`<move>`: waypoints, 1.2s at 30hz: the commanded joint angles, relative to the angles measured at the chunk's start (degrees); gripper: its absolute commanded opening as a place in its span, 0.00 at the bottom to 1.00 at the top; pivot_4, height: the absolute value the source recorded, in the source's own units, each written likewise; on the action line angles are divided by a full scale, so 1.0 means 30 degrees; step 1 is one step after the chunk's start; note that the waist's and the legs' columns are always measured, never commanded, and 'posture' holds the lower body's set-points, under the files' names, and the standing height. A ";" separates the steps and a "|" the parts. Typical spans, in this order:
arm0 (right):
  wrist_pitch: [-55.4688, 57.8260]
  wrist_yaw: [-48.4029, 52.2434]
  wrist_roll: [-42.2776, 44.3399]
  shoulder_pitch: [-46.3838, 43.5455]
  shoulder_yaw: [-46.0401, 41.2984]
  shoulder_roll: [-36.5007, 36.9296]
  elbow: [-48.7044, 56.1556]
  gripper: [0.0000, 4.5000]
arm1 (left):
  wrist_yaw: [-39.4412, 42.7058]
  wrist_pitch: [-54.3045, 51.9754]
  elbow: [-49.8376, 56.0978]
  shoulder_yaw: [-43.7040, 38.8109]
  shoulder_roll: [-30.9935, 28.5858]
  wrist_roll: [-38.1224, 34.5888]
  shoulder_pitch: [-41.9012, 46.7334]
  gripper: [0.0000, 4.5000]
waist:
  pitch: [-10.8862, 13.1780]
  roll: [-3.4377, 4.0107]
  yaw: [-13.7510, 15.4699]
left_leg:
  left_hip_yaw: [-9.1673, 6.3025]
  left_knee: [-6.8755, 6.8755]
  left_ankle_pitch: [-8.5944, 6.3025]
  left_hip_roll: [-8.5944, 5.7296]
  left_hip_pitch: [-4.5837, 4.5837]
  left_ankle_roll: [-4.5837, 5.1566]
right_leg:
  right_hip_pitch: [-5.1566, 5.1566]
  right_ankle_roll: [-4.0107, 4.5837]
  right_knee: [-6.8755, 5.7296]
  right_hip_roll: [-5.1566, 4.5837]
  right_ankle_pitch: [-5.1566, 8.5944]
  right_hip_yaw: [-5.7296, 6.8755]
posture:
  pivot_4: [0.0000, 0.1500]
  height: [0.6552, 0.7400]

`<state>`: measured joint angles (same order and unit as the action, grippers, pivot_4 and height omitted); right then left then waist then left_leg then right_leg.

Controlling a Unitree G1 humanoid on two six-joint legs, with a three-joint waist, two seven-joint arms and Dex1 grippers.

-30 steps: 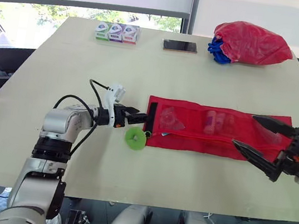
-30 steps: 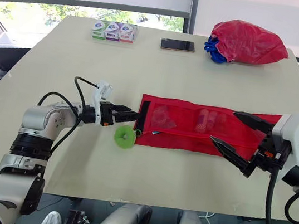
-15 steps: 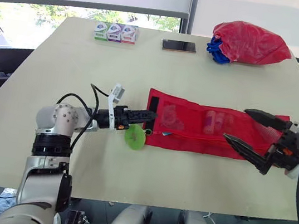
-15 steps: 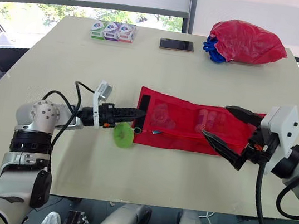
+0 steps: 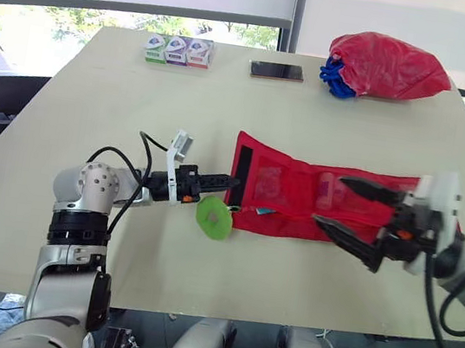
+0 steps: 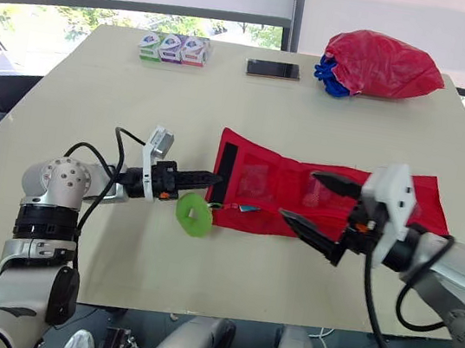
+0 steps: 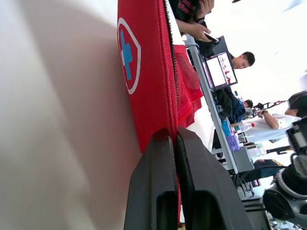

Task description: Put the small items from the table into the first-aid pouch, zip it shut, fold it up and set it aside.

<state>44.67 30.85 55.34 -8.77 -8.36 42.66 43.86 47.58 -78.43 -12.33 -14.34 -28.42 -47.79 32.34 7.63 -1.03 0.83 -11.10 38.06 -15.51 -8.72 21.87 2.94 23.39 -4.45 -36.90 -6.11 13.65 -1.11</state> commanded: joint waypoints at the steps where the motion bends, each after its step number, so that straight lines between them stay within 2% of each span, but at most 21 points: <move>1: 0.1064 -0.0775 -0.0175 -0.2294 0.3330 -0.2035 -0.1389 1.00 | -0.0131 0.0032 0.0256 -0.0405 0.0351 -0.0595 0.0355 0.03 | -0.0002 -0.0001 -0.0032 | 0.0003 -0.0003 0.0001 0.0000 -0.0010 -0.0001 | -0.0002 0.0001 0.0000 0.0006 -0.0001 -0.0004 | 1.00 1.00; 3: 0.1596 -0.0414 -0.0554 -0.3324 0.5034 -0.3146 -0.2555 1.00 | -0.0296 0.0096 0.0047 -0.0461 0.0637 -0.0598 0.0508 0.03 | -0.0001 -0.0001 0.0048 | 0.0005 -0.0002 0.0002 0.0002 -0.0009 -0.0003 | 0.0002 0.0003 -0.0005 0.0004 -0.0002 -0.0005 | 1.00 1.00; 6: 0.1391 0.0089 -0.2581 -0.5197 0.8024 -0.5164 -0.5219 1.00 | -0.0534 0.0208 0.0008 -0.0426 0.0895 -0.0507 0.0546 0.03 | -0.0009 -0.0029 -0.0108 | -0.0020 0.0014 0.0002 -0.0029 0.0029 0.0001 | 0.0014 0.0004 0.0010 0.0034 -0.0003 0.0020 | 1.00 1.00; 9: 0.0665 0.1278 -0.4441 -0.6197 0.9817 -0.6071 -0.6882 1.00 | -0.0785 0.0266 0.0124 -0.0450 0.0981 -0.0453 0.0382 0.03 | -0.0009 -0.0024 -0.0120 | 0.0013 0.0015 0.0005 -0.0006 -0.0005 -0.0005 | 0.0018 0.0012 -0.0037 0.0038 -0.0009 -0.0005 | 1.00 1.00; 14: -0.1536 0.3236 -0.7590 -0.6954 1.1813 -0.6595 -0.9129 1.00 | -0.1461 0.0424 0.0403 -0.0538 0.1247 -0.0410 -0.0042 0.03 | -0.0008 -0.0021 -0.0063 | 0.0001 0.0020 0.0005 -0.0024 0.0009 -0.0005 | 0.0026 0.0011 -0.0029 0.0047 -0.0010 0.0007 | 1.00 1.00; 22: -0.3907 0.4815 -1.1080 -0.7428 1.3433 -0.7283 -1.1340 1.00 | -0.2050 0.0570 0.0592 -0.0495 0.1394 -0.0520 -0.0262 0.03 | -0.0008 -0.0020 -0.0096 | -0.0002 0.0018 0.0006 -0.0017 0.0003 -0.0008 | 0.0028 0.0012 -0.0035 0.0056 -0.0009 0.0010 | 1.00 1.00; 23: -0.4367 0.4832 -1.1521 -0.7466 1.3515 -0.7384 -1.1506 0.91 | -0.2117 0.0588 0.0600 -0.0523 0.1402 -0.0528 -0.0261 0.00 | -0.0008 -0.0021 -0.0098 | -0.0001 0.0018 0.0006 -0.0017 0.0003 -0.0009 | 0.0028 0.0012 -0.0035 0.0056 -0.0009 0.0009 | 1.00 1.00; 25: -0.5002 0.5023 -1.2104 -0.7479 1.3454 -0.7591 -1.1741 0.82 | -0.2217 0.0621 0.0559 -0.0557 0.1411 -0.0553 -0.0230 0.00 | -0.0008 -0.0021 -0.0111 | 0.0002 0.0019 0.0006 -0.0018 0.0004 -0.0009 | 0.0028 0.0012 -0.0035 0.0056 -0.0010 0.0006 | 1.00 1.00; 27: -0.5057 0.5107 -1.2214 -0.7397 1.3057 -0.7877 -1.1782 0.61 | -0.2213 0.0694 0.0511 -0.0486 0.1385 -0.0528 -0.0210 0.00 | -0.0008 -0.0021 -0.0107 | 0.0001 0.0019 0.0006 -0.0018 0.0004 -0.0009 | 0.0028 0.0012 -0.0035 0.0056 -0.0010 0.0008 | 1.00 1.00; 29: -0.5146 0.5255 -1.2439 -0.7338 1.2847 -0.7917 -1.1779 0.36 | -0.2157 0.0796 0.0446 -0.0373 0.1356 -0.0455 -0.0196 0.00 | -0.0008 -0.0021 -0.0110 | -0.0001 0.0018 0.0007 -0.0018 0.0004 -0.0010 | 0.0028 0.0012 -0.0036 0.0056 -0.0010 0.0009 | 1.00 1.00; 32: -0.5207 0.5438 -1.2566 -0.7163 1.2446 -0.7822 -1.1476 0.06 | -0.2029 0.0993 0.0306 -0.0209 0.1284 -0.0331 -0.0132 0.00 | -0.0008 -0.0021 -0.0105 | -0.0001 0.0018 0.0007 -0.0018 0.0003 -0.0011 | 0.0028 0.0012 -0.0036 0.0058 -0.0010 0.0008 | 1.00 1.00; 33: -0.5085 0.5423 -1.2388 -0.7069 1.2152 -0.7847 -1.1262 0.03 | -0.1952 0.1091 0.0256 -0.0131 0.1223 -0.0268 -0.0104 0.00 | -0.0007 -0.0020 -0.0097 | -0.0001 0.0018 0.0007 -0.0018 0.0004 -0.0011 | 0.0028 0.0013 -0.0036 0.0057 -0.0010 0.0008 | 1.00 1.00; 36: -0.4746 0.5350 -1.2011 -0.6696 1.1287 -0.7701 -1.0664 0.03 | -0.1731 0.1385 0.0029 0.0021 0.1013 -0.0102 -0.0020 0.00 | -0.0007 -0.0020 -0.0103 | -0.0002 0.0017 0.0006 -0.0018 0.0005 -0.0011 | 0.0028 0.0013 -0.0036 0.0057 -0.0010 0.0009 | 1.00 1.00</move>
<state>30.30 46.89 18.10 -29.18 28.55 19.50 8.71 41.13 -75.56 -12.94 -14.56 -24.55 -47.96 31.30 7.61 -1.09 0.52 -11.11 38.11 -15.49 -8.78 21.88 2.90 23.48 -4.41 -37.00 -5.94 13.62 -1.09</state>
